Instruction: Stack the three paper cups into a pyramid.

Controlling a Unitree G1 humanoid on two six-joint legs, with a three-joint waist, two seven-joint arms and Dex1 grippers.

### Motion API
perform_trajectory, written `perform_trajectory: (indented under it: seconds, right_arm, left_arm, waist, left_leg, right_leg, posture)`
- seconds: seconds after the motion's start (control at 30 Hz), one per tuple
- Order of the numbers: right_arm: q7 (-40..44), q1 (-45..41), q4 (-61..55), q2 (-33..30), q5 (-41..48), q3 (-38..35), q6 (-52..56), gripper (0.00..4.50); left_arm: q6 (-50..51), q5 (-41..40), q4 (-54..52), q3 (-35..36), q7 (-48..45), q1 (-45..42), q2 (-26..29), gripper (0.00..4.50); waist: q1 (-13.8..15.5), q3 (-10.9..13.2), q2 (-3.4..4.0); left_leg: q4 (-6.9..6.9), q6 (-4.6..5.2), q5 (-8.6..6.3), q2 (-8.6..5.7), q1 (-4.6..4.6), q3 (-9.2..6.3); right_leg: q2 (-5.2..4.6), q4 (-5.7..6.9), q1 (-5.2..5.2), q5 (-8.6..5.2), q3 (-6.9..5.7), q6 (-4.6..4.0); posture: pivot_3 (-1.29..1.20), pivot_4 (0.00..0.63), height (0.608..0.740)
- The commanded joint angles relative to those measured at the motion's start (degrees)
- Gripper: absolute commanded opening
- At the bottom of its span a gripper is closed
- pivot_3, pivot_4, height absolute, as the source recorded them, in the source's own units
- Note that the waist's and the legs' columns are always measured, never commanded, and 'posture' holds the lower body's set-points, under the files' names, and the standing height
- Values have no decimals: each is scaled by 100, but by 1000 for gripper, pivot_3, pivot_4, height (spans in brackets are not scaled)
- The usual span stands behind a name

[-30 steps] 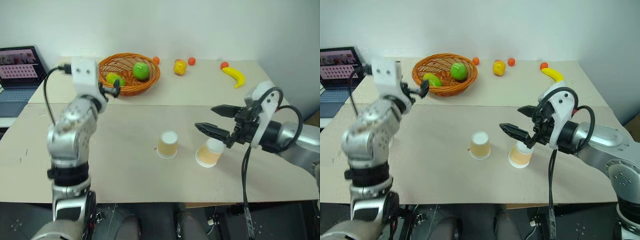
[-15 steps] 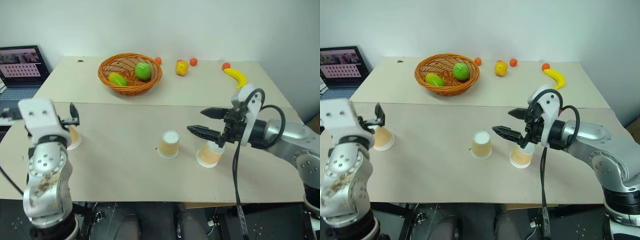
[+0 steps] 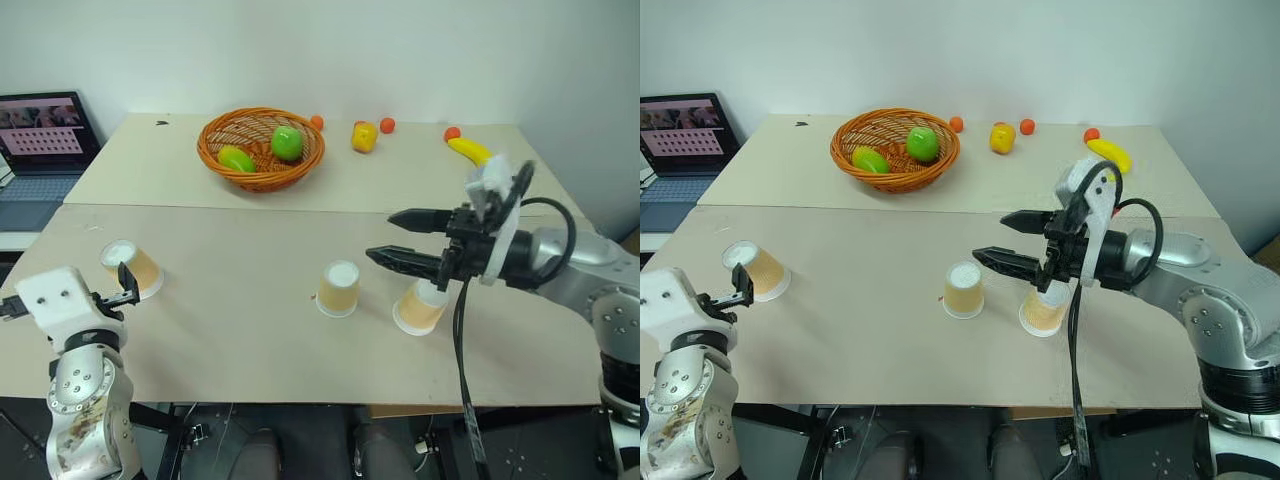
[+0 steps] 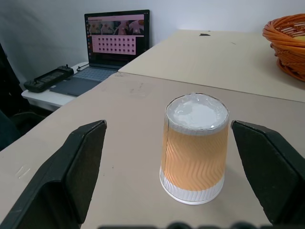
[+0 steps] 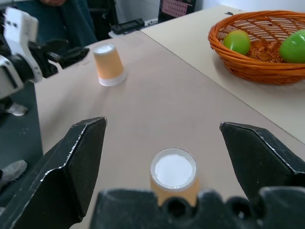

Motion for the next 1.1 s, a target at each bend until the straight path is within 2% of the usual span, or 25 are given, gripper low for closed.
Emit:
perform_trajectory:
  seconds: [0.03, 0.27, 0.53, 0.87, 1.1]
  right_arm:
    - [-46, -159, -152, -173, 316, -269, 141, 4500]
    - [-283, -224, -239, -336, 422, -334, 178, 4500]
    - [-537, -170, -323, -439, 473, -385, 176, 4500]
    - [-735, -78, -363, -487, 402, -382, 123, 4500]
    - [-760, -109, -345, -463, 306, -301, 85, 4500]
  left_arm:
    - [-487, 79, 313, -214, -6, 35, -18, 4459]
    - [-879, 136, 857, -737, 26, -157, -74, 4459]
    - [-1183, 199, 1351, -674, 227, -587, 174, 4459]
    - [-1427, 330, 1606, -651, 442, -648, 274, 4459]
    - [-1768, 297, 2383, -480, 519, -1027, 473, 4459]
  waist:
    - [0, 0, 0]
    - [3, -1, -2]
    - [-14, -1, -2]
    - [-8, -1, -2]
    - [-2, -1, -2]
  left_leg:
    - [0, 0, 0, 0, 0, 0]
    - [0, 0, 0, 1, 0, 0]
    - [-1, 0, 0, 1, 1, 0]
    - [-1, 0, 0, 1, -1, 0]
    - [-1, 0, 0, 1, -1, 0]
  right_leg:
    - [0, 0, 0, 0, 0, 0]
    - [0, 1, 0, -3, -1, 5]
    - [0, 1, 0, -3, 0, 5]
    - [-2, -1, 0, -2, -1, 4]
    - [-1, -1, 0, -2, -1, 5]
  posture:
    - [0, 150, 737]
    - [0, 150, 737]
    - [0, 150, 737]
    - [0, 150, 737]
    - [0, 150, 737]
